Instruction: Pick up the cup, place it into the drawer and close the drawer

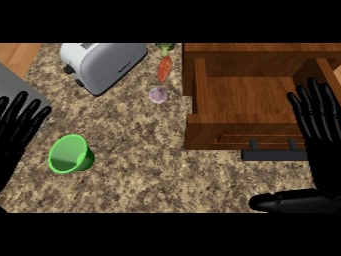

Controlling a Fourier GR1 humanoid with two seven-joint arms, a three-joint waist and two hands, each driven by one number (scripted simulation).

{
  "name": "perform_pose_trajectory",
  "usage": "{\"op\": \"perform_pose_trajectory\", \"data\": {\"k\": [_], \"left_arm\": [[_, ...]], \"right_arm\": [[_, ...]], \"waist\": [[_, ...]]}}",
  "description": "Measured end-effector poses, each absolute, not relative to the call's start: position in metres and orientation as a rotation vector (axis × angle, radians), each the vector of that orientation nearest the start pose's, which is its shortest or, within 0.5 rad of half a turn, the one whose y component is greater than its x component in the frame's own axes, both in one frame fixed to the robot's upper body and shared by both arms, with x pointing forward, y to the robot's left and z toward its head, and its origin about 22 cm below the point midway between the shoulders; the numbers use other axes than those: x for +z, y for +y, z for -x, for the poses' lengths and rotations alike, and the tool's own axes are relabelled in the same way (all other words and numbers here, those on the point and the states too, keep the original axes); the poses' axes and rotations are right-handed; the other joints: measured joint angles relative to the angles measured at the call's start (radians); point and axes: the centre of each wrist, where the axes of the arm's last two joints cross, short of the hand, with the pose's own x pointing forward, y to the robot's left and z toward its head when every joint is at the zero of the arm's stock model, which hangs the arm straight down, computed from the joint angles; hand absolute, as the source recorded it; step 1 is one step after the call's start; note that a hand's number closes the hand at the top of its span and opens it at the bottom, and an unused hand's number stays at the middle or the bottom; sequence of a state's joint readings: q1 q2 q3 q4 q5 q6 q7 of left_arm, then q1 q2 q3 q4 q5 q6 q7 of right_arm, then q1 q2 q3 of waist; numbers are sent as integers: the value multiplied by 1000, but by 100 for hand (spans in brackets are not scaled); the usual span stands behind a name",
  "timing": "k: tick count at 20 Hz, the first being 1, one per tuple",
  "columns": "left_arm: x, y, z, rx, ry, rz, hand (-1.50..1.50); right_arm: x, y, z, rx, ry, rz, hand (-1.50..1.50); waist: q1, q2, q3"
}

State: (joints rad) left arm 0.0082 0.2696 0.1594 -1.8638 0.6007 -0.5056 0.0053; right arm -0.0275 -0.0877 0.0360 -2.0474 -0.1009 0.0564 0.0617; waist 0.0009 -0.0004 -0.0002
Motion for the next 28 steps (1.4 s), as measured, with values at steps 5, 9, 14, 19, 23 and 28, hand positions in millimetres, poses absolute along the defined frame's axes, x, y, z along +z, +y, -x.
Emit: {"op": "perform_pose_trajectory", "data": {"k": [5,9,14,19,23,28], "left_arm": [[96,306,-227,-209,-1907,558,-150],[92,316,-227,-202,-1892,533,-150],[81,326,-228,-195,-1866,498,-150],[66,327,-228,-189,-1828,465,-150],[48,335,-230,-185,-1794,429,-150],[26,348,-234,-172,-1770,372,-150]], "right_arm": [[119,-224,-221,119,-2008,-137,-150],[126,-223,-230,112,-2008,-135,-150],[130,-230,-228,115,-2010,-126,-150],[133,-229,-226,117,-2016,-124,-150],[132,-229,-225,113,-2016,-124,-150],[130,-236,-222,113,-2017,-131,-150]], "waist": [[0,0,0],[1,0,0],[0,0,0],[-1,0,0],[-2,0,0],[-2,1,0]]}}
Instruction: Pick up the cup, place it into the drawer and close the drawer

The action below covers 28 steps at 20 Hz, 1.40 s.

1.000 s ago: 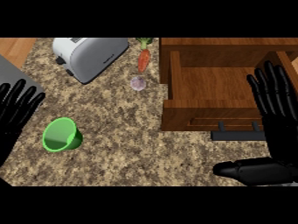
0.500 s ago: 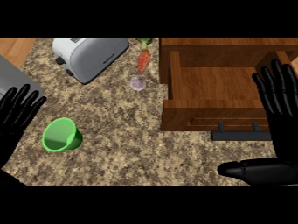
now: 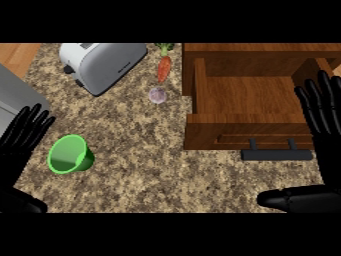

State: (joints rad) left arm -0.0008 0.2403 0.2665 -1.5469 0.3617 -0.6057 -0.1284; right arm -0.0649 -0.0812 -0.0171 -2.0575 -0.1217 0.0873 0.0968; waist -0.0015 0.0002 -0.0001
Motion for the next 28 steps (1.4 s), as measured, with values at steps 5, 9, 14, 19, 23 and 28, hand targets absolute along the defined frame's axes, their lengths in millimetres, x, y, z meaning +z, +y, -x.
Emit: {"op": "perform_pose_trajectory", "data": {"k": [5,9,14,19,23,28], "left_arm": [[0,356,-238,-161,-1753,334,-150],[-14,370,-241,-165,-1731,331,-150],[-35,373,-247,-172,-1704,316,-150],[-57,379,-249,-164,-1666,280,-150],[-70,377,-252,-150,-1683,237,-150],[-85,375,-256,-130,-1663,215,-150]], "right_arm": [[137,-235,-223,122,-2010,-134,-150],[139,-226,-228,124,-2003,-139,-150],[137,-228,-226,128,-2004,-143,-150],[138,-232,-224,126,-2007,-147,-150],[139,-237,-224,133,-2009,-154,-150],[139,-235,-228,135,-2003,-155,-150]], "waist": [[0,0,0],[0,0,0],[-1,0,0],[-3,0,0],[-3,-1,3],[-4,0,1]]}}
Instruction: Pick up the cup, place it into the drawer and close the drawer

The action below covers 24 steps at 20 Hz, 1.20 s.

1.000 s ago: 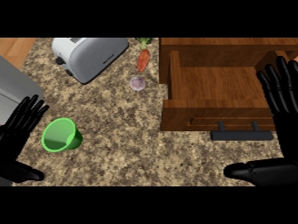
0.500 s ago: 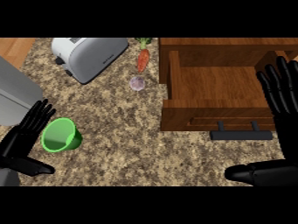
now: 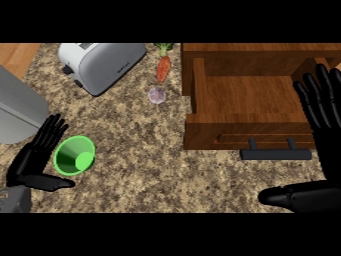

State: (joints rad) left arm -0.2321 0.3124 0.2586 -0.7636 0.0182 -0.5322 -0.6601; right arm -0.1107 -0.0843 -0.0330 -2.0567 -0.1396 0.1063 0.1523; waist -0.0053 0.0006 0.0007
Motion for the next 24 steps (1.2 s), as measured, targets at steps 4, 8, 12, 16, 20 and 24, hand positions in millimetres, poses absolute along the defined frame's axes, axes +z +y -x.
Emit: {"op": "perform_pose_trajectory", "data": {"k": [4,8,12,16,20,24], "left_arm": [[-93,387,-254,-129,-1637,179,-150],[-103,386,-254,-129,-1624,158,-150],[-107,388,-254,-147,-1604,155,-150],[-114,377,-256,-151,-1606,167,-150],[-115,373,-260,-148,-1607,187,-150],[-118,371,-260,-127,-1605,202,-150]], "right_arm": [[142,-233,-222,144,-2000,-162,-150],[142,-236,-224,141,-2001,-169,-150],[139,-235,-220,146,-2002,-171,-150],[143,-233,-220,143,-2007,-175,-150],[142,-235,-217,147,-2005,-175,-150],[146,-233,-216,149,-2004,-175,-150]], "waist": [[-2,1,-1],[-5,2,-2],[-8,3,-2],[-10,4,-3],[-10,4,-3],[-10,4,-3]]}}
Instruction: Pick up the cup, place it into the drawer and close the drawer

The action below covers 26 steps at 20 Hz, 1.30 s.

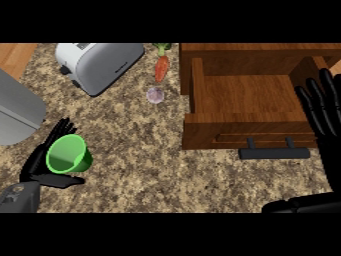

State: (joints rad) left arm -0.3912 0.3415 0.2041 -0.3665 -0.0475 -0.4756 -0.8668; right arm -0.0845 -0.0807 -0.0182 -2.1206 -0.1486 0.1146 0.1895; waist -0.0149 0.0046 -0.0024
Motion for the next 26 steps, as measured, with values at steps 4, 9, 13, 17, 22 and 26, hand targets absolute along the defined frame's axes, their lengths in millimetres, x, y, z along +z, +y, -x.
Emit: {"op": "perform_pose_trajectory", "data": {"k": [4,9,13,17,22,26], "left_arm": [[-122,366,-259,-109,-1591,223,-150],[-121,359,-266,-92,-1575,285,-150],[-125,352,-265,-79,-1557,345,150],[-127,345,-266,-74,-1561,395,150],[-121,339,-274,-69,-1610,422,150],[-119,342,-273,-65,-1678,387,150]], "right_arm": [[146,-236,-220,146,-2007,-175,-150],[150,-235,-223,147,-2009,-174,-150],[143,-238,-222,142,-2000,-175,-150],[142,-239,-222,142,-1999,-173,-150],[145,-236,-222,142,-2003,-170,-150],[145,-240,-220,148,-2000,-165,-150]], "waist": [[0,1,0],[-3,2,-1],[-3,2,-1],[-3,2,-1],[-2,1,-1],[1,0,0]]}}
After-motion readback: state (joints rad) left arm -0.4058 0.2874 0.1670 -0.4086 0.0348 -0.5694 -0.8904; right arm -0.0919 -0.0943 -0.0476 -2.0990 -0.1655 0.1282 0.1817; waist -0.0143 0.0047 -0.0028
